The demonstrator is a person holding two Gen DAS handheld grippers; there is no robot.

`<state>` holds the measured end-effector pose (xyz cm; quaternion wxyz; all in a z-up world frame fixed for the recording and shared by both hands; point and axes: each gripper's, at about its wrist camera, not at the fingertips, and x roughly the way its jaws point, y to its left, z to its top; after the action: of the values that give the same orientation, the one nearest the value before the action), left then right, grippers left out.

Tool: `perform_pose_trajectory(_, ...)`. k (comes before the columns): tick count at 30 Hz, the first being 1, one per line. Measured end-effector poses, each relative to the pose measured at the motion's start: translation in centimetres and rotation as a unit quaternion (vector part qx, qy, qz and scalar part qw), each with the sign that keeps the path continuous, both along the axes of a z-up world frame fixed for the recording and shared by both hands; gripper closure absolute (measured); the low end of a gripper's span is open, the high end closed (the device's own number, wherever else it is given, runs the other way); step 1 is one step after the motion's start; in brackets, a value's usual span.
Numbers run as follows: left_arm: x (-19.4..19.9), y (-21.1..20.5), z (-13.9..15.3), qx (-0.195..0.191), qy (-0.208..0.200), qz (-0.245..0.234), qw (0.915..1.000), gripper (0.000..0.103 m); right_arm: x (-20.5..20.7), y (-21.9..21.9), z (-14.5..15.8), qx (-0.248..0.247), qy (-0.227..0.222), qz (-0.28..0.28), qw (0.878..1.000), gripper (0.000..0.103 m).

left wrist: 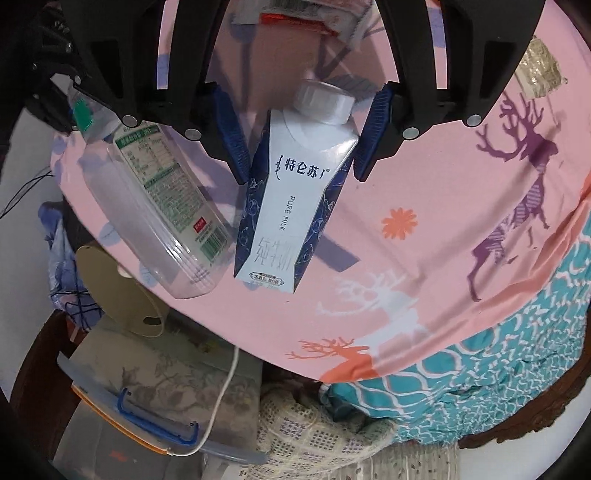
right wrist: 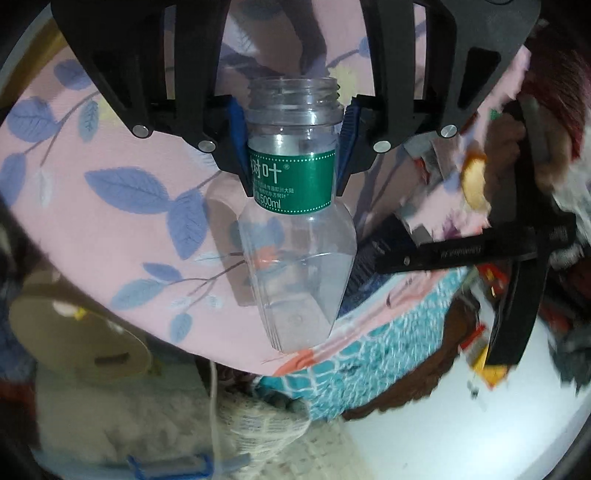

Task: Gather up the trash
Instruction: 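Carry milk carton and bottle to the beige wastebasket and open both tools, then return to the bed and grasp the crumpled clear wrapper with the left tool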

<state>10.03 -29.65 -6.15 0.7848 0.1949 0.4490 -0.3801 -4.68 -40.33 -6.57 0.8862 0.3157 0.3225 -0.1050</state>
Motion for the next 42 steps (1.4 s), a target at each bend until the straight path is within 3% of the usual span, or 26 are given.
perform_pose_trajectory(8, -2.8, -7.8, 2.1, -0.018, 0.011, -0.077, 0.9968, 0.050, -4.4, -5.8, 0.1, 0.060, -0.072, -0.123, 0.988, 0.060)
perform_pose_trajectory(14, -6.9, -17.6, 3.4, -0.021, -0.010, -0.151, 0.9882, 0.051, -7.6, -12.1, -0.9, 0.136, -0.111, -0.220, 0.960, 0.060)
perform_pose_trajectory(17, -7.6, -22.2, 3.6, -0.025, 0.009, -0.168, 0.9855, 0.052, -7.6, -15.1, -1.5, 0.163, -0.114, -0.252, 0.947, 0.060)
perform_pose_trajectory(19, -7.8, -25.1, 3.3, -0.024, 0.007, -0.175, 0.9842, 0.052, -7.7, -17.3, -2.1, 0.175, -0.112, -0.269, 0.941, 0.057)
perform_pose_trajectory(20, -7.9, -26.6, 2.8, -0.020, 0.008, -0.181, 0.9832, 0.051, -7.3, -18.1, -2.3, 0.182, -0.105, -0.267, 0.941, 0.044)
perform_pose_trajectory(21, -7.7, -27.6, 2.3, -0.012, 0.011, -0.179, 0.9837, 0.044, -7.0, -19.0, -2.8, 0.193, -0.094, -0.262, 0.941, 0.030)
perform_pose_trajectory(23, -6.9, -28.7, 1.2, 0.006, 0.020, -0.156, 0.9875, 0.038, -7.3, -19.8, -3.2, 0.194, -0.094, -0.287, 0.933, 0.030)
perform_pose_trajectory(27, -6.3, -27.0, 0.8, -0.009, 0.036, -0.148, 0.9883, 0.038, -8.7, -17.6, -2.1, 0.149, -0.110, -0.297, 0.937, 0.030)
perform_pose_trajectory(32, -5.9, -21.5, 1.0, -0.026, 0.048, -0.140, 0.9887, 0.038, -9.8, -14.5, -1.0, 0.111, -0.126, -0.302, 0.939, 0.030)
perform_pose_trajectory(38, -4.3, -10.8, 3.4, -0.049, 0.033, -0.114, 0.9917, 0.038, -7.3, -9.6, -1.0, 0.111, -0.119, -0.235, 0.958, 0.030)
perform_pose_trajectory(42, -1.5, -1.2, 4.6, -0.054, 0.025, -0.054, 0.9968, 0.038, -4.2, -5.7, -0.7, 0.108, -0.101, -0.166, 0.975, 0.030)
